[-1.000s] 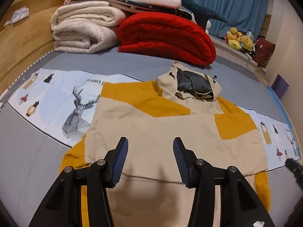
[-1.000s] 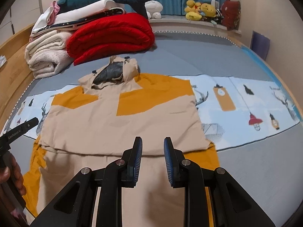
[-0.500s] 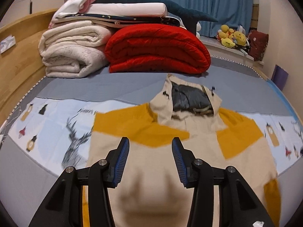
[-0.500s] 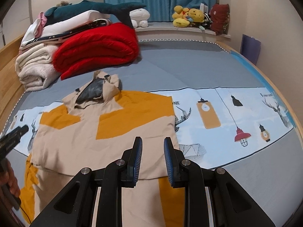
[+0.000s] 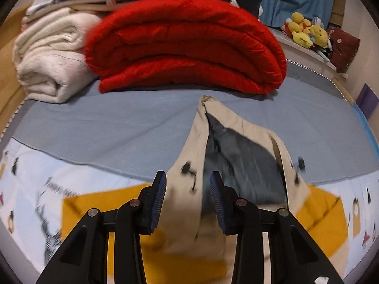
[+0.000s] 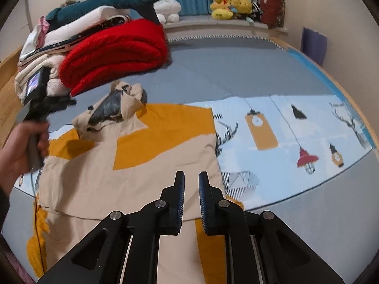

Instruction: Fold large clothes

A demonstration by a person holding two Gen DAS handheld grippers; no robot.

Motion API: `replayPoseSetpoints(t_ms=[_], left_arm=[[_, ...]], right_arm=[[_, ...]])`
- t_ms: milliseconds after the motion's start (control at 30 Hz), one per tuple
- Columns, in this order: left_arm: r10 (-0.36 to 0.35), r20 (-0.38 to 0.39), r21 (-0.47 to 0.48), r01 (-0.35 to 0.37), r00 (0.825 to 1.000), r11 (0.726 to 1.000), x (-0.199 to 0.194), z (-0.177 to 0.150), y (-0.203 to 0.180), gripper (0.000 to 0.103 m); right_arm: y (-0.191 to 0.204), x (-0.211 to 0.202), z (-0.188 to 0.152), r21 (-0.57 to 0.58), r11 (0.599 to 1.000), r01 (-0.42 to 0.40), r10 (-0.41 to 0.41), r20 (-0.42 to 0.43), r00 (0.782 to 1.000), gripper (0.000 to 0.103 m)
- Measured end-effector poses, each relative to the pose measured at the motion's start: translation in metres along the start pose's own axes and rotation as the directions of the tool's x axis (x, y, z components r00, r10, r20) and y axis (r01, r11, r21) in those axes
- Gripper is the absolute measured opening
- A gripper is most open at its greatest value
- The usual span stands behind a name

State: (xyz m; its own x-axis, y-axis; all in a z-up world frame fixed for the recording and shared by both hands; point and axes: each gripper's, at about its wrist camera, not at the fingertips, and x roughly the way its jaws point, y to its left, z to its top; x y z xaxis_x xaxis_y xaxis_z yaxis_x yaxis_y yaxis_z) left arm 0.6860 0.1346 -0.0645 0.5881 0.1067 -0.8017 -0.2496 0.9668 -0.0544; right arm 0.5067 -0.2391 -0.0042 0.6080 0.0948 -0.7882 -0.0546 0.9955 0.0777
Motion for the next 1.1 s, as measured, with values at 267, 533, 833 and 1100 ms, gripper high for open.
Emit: replayPoseSetpoints(t_ms=[267, 533, 833, 1100], left_arm=[[0.001, -0.13, -0.025, -0.004, 0.992, 1.0, 0.086, 0.034, -0.02, 0.037], [0.105, -0.186, 0.04, -0.099, 0.977, 0.994, 0.132, 0.039, -0.025, 0.027], [-0.006, 0.027, 0.18, 0.001, 1.0, 0.984, 0.028, 0.027, -0.032, 0.003], [-0.134, 0.164, 0.347, 0.07, 0.977, 0.935, -0.13, -0.095, -0.032, 0.003]], right_arm=[[0.013, 0.013, -0.01, -0.045, 0.999, -0.006, 0.004, -0.042, 0.999, 0.015], [0.008, 0.027, -0.014, -0.046, 0.999, 0.023, -0.027, -0.084, 0.996, 0.015], [-0.007, 0.022, -0.004, 0.015, 0.999, 0.045, -0.044, -0.09, 0.995, 0.015], [-0.001, -0.011, 0.004, 0.08, 0.997, -0.005, 0.007, -0.022, 1.0, 0.015]])
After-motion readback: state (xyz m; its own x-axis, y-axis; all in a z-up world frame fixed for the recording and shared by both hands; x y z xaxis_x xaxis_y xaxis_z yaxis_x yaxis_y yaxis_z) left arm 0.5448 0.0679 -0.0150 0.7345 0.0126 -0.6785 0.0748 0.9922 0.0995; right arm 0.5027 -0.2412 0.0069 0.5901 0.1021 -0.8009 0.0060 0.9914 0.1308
